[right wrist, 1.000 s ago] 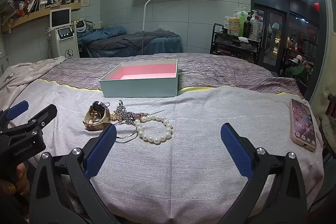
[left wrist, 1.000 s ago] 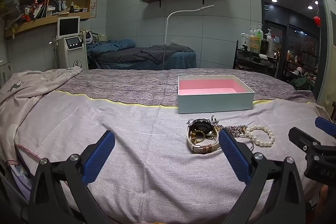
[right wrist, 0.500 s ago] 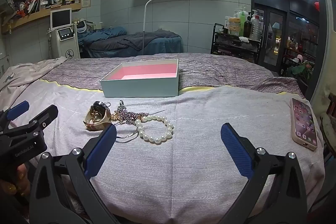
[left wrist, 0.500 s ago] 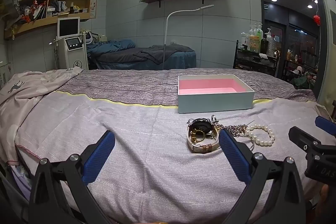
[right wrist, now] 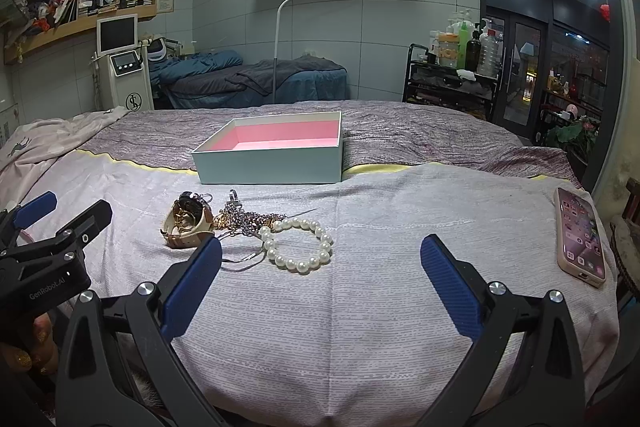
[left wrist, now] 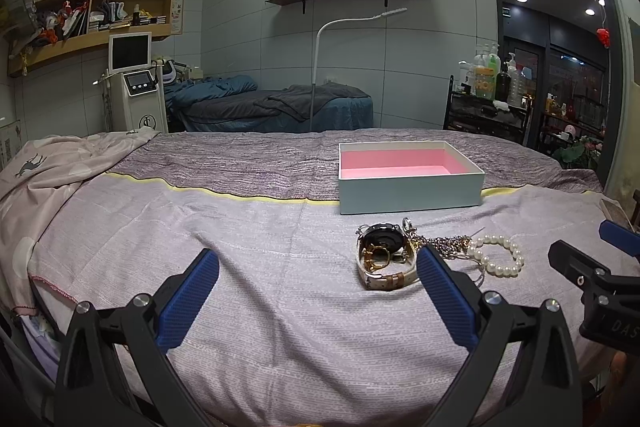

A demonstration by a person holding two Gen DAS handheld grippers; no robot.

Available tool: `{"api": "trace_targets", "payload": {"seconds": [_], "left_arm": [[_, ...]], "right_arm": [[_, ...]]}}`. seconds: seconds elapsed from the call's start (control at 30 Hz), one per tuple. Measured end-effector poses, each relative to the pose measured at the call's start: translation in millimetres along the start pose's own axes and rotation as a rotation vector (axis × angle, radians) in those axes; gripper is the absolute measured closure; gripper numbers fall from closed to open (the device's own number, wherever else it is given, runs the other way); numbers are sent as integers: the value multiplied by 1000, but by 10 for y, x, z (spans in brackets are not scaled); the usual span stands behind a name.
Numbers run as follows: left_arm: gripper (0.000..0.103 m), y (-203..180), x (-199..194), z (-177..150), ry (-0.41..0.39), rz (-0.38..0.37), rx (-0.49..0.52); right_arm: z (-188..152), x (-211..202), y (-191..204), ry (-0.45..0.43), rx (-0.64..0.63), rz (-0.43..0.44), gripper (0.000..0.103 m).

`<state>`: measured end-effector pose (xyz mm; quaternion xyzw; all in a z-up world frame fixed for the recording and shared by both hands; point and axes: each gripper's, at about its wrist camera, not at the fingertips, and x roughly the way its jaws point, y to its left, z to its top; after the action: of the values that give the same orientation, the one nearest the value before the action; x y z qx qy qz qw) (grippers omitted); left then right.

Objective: Organize jewelry

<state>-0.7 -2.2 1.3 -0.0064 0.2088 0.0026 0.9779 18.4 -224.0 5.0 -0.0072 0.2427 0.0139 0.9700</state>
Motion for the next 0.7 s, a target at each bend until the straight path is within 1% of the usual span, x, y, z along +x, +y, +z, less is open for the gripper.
{"api": "trace_targets", "payload": {"seconds": [0.7], "left_arm": [[6,3,23,-19,0,-1,-2]], "right_arm": [[0,-9,11,-1,-4,2,5]]}}
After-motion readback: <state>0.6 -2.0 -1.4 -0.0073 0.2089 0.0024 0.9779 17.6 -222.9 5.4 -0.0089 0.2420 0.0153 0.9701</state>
